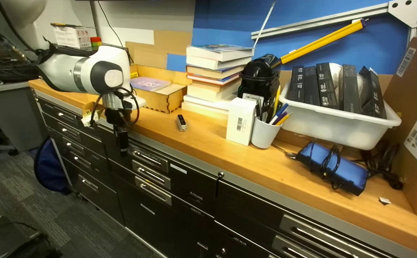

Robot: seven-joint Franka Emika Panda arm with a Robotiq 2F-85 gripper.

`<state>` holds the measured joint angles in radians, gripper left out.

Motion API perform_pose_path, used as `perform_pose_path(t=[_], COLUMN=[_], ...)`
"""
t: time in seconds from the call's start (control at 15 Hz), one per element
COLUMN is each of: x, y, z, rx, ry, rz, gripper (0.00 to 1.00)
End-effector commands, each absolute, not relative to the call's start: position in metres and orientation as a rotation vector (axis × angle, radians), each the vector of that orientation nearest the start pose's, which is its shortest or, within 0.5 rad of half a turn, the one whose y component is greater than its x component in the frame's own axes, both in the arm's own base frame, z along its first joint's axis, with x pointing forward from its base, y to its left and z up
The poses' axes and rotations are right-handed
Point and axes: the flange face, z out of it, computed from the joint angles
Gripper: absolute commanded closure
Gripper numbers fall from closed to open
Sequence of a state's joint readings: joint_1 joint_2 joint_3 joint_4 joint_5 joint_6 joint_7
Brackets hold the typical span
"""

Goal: Put the blue lego brick in the open drawer then close the drawer

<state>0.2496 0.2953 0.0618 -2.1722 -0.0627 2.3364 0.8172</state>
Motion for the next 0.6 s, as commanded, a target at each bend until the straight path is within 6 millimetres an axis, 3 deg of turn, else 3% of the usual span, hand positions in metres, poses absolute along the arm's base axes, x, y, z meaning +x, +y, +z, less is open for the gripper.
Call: perform_pose_path(t=[0.0,0.33,0.4,0.47,0.53], x=[0.507,0.484,0.502,0.498,0.496], y=[0.173,0.179,0.182,0.183,0.182], z=[0.297,0.382,0.348,0.361,0.363], rx=[-3.079,-3.032,-3.062,-3.055,-3.056], ry=[0.720,0.557,0.611,0.602,0.601], rz=[-0.019,-0.156,-0.103,-0.124,-0.124], gripper=[0.00,0.00,0.00,0.00,0.00])
